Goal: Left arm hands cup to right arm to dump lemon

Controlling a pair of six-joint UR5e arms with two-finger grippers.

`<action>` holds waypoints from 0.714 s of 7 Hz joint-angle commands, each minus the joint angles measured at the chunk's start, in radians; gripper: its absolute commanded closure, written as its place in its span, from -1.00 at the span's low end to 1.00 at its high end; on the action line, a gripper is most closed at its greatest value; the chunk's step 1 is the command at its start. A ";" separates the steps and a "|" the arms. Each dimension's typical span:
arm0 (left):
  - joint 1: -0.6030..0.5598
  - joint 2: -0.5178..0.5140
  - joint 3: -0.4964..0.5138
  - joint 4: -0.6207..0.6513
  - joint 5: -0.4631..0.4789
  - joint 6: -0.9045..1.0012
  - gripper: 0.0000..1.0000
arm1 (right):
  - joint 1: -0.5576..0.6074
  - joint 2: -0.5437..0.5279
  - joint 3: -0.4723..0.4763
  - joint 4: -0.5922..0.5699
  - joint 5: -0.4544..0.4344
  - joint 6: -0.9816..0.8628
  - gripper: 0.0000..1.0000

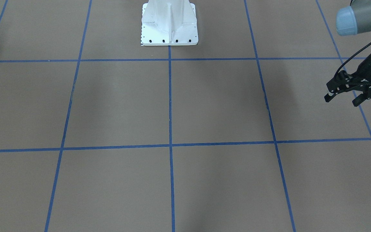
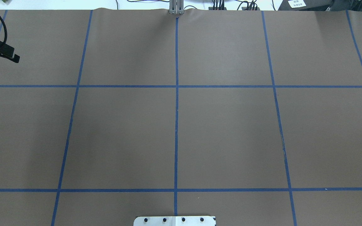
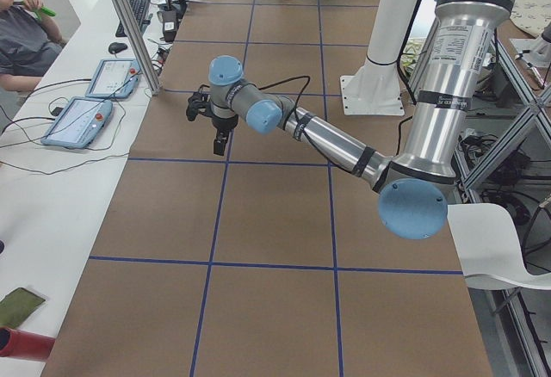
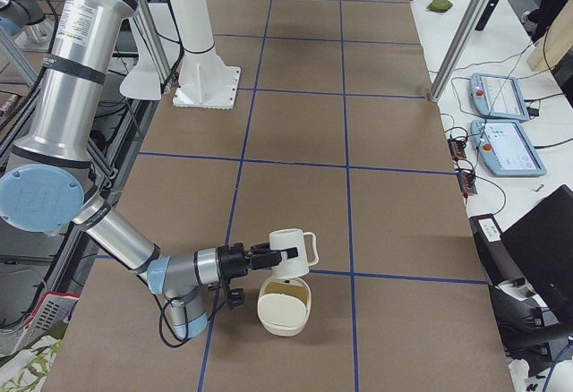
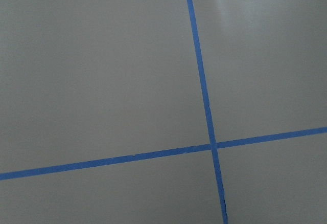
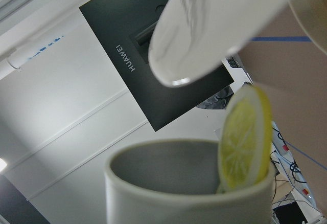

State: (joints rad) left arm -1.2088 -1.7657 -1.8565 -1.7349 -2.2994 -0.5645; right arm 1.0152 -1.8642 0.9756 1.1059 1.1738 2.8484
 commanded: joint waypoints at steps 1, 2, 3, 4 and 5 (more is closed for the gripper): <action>0.000 0.000 0.000 0.002 0.000 0.000 -1.00 | 0.019 0.011 0.002 0.002 0.003 0.071 1.00; 0.002 0.000 0.000 0.000 0.000 0.000 -1.00 | 0.022 0.013 0.005 0.003 0.001 0.072 1.00; 0.000 0.000 0.000 0.000 0.000 0.000 -1.00 | 0.022 0.013 0.008 0.003 0.003 0.072 1.00; 0.000 -0.001 0.000 0.000 0.000 0.000 -1.00 | 0.025 0.014 0.014 0.008 0.003 0.101 1.00; 0.000 0.000 0.000 0.000 0.000 0.000 -1.00 | 0.026 0.011 0.011 0.034 0.001 0.133 1.00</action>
State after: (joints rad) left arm -1.2086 -1.7661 -1.8561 -1.7349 -2.2994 -0.5645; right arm 1.0392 -1.8514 0.9862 1.1183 1.1761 2.9476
